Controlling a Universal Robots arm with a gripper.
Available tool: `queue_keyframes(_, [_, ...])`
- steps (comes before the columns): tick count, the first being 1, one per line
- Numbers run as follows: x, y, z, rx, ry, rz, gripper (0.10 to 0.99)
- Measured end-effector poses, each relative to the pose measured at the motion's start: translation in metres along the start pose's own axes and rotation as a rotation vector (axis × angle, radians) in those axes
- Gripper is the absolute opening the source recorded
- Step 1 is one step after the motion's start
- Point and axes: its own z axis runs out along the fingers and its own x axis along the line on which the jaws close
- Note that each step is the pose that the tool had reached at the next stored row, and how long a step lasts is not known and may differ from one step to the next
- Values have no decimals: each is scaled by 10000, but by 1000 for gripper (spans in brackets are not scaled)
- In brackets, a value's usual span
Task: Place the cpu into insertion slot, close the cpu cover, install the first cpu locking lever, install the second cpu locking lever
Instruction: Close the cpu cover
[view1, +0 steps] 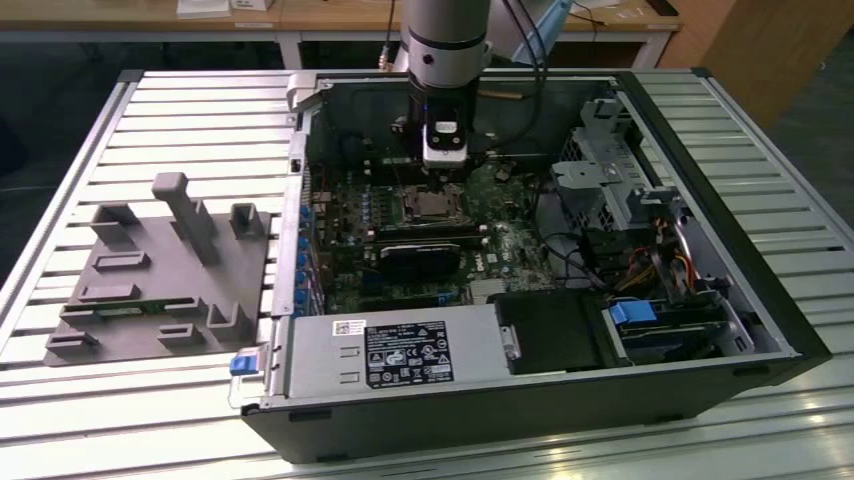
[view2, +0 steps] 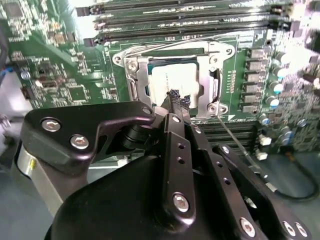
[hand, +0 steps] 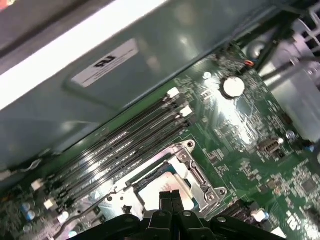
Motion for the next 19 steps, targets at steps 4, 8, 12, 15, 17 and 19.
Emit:
queue_keyframes(4, [0,0,2,-2,34,-734,102])
queue_keyframes(8, [0,0,5,-7,87,-1895,102])
queue_keyframes(12, [0,-1,8,-10,126,-2737,102])
queue_keyframes(15, [0,-1,10,-12,150,-3274,102])
queue_keyframes(17, [0,-1,12,-14,164,-3585,102])
queue_keyframes(19, [-1,-3,14,-19,171,-3861,102])
